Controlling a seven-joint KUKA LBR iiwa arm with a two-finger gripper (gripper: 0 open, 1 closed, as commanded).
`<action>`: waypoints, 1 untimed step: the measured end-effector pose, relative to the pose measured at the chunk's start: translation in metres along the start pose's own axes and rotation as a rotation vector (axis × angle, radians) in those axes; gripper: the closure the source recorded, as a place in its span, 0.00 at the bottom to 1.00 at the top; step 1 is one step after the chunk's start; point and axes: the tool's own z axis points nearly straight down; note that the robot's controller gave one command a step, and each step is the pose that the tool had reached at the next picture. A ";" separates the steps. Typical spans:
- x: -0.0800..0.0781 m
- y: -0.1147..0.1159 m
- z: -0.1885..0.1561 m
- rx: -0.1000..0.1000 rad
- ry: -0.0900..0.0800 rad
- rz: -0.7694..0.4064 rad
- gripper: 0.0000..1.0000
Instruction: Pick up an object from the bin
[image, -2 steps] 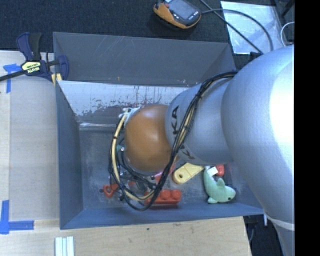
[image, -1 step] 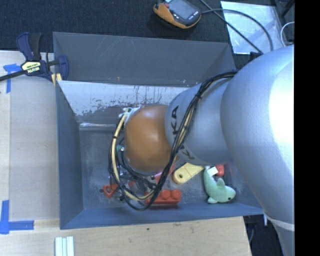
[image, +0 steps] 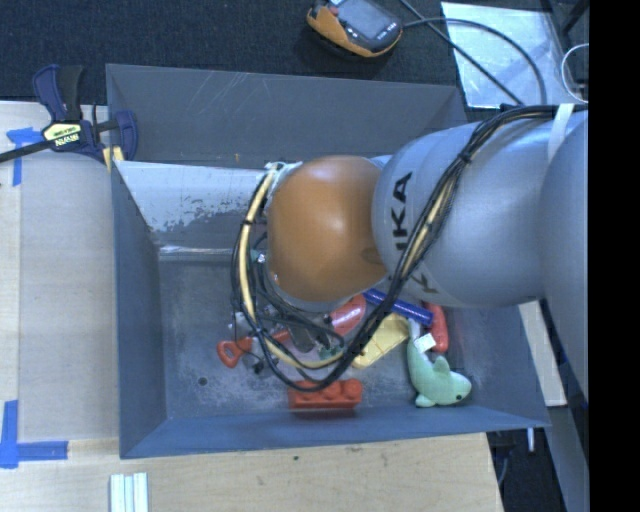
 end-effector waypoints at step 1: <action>-0.034 0.053 -0.078 -0.002 -0.009 0.010 1.00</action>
Offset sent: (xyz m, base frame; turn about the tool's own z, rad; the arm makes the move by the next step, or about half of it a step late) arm 0.0435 -0.0374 0.1813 0.0826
